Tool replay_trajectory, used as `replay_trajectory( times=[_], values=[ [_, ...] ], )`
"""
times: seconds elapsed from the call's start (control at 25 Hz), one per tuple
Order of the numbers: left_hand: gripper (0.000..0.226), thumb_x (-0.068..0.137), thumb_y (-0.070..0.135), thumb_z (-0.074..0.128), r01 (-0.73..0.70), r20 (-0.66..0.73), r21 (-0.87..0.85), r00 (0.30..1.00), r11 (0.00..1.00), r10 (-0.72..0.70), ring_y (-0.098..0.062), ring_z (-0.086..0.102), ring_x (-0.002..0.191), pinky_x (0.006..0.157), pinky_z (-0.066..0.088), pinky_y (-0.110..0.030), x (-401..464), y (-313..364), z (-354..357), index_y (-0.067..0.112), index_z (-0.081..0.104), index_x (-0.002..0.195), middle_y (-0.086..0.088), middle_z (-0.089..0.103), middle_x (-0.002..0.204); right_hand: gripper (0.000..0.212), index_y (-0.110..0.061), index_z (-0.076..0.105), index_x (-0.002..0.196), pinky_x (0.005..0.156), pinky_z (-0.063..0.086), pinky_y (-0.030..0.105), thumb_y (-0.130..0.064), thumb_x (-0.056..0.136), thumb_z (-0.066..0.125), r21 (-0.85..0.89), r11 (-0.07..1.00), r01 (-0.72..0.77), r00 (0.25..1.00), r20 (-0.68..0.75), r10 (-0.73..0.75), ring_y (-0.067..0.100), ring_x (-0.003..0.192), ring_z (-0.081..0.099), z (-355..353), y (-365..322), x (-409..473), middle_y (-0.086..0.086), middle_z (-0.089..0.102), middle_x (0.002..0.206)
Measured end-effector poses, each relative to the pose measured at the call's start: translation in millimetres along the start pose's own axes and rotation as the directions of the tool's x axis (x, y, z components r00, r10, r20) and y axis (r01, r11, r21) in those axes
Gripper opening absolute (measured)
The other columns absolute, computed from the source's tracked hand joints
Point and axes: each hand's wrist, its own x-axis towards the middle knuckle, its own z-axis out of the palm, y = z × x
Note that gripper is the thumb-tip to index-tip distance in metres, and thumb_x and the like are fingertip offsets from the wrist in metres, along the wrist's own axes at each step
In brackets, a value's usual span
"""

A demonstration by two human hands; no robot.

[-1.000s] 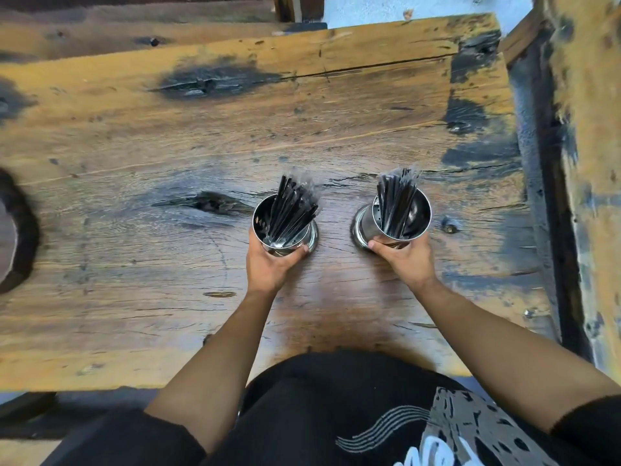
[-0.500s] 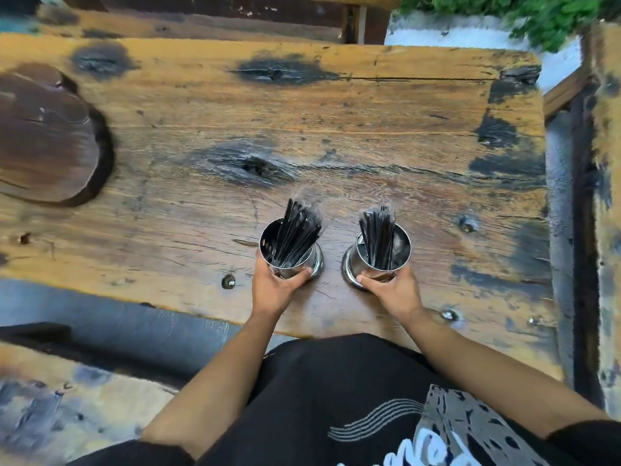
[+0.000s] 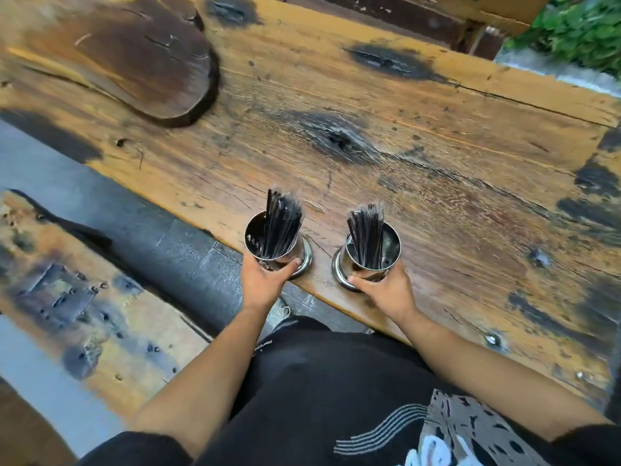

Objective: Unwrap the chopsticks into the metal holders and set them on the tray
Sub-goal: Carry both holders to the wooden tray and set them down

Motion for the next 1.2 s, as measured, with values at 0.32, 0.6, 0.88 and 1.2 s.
replay_trajectory(
  times=[0.32,0.6,0.88,1.2],
  values=[
    [0.09,0.066,0.026,0.096,-0.004,0.093,0.005,0.996,1.0,0.003,0.0,0.056,0.117,0.11,0.038,-0.018,97,-20,-106,0.02,0.047,0.142,0.009,0.062,0.128,0.08,-0.028,0.057,0.121,0.095,0.054,0.037,-0.05,0.054,0.095,0.022,0.999,-0.045,0.999,-0.023,0.046,0.005,0.095,0.073,124,-52,25,-0.013,0.079,0.091],
    [0.087,0.067,0.025,0.096,0.008,0.137,-0.031,0.991,0.999,-0.003,0.019,0.054,0.115,0.104,0.037,-0.003,181,-43,-199,0.024,0.047,0.139,0.009,0.062,0.129,0.073,-0.01,0.065,0.115,0.094,0.058,0.04,-0.046,0.059,0.093,0.01,0.994,-0.108,0.993,-0.054,0.108,0.003,0.088,0.075,233,-97,48,-0.013,0.08,0.085],
    [0.099,0.065,0.039,0.095,0.022,0.053,-0.03,0.998,0.999,-0.021,-0.006,0.056,0.126,0.113,0.039,-0.023,244,-62,-273,0.026,0.041,0.147,0.008,0.06,0.138,0.072,-0.022,0.064,0.114,0.094,0.054,0.032,-0.054,0.056,0.092,-0.083,0.994,-0.072,0.997,-0.016,0.071,-0.002,0.092,0.072,324,-165,84,-0.016,0.079,0.089],
    [0.098,0.061,0.043,0.095,0.049,-0.035,-0.011,0.998,0.999,-0.049,-0.008,0.058,0.126,0.115,0.042,-0.031,341,-76,-326,0.021,0.046,0.143,0.005,0.062,0.134,0.08,-0.023,0.067,0.117,0.096,0.057,0.038,-0.064,0.053,0.093,-0.142,0.99,-0.009,0.995,0.096,0.022,0.001,0.097,0.073,404,-218,156,-0.014,0.079,0.097]
  ],
)
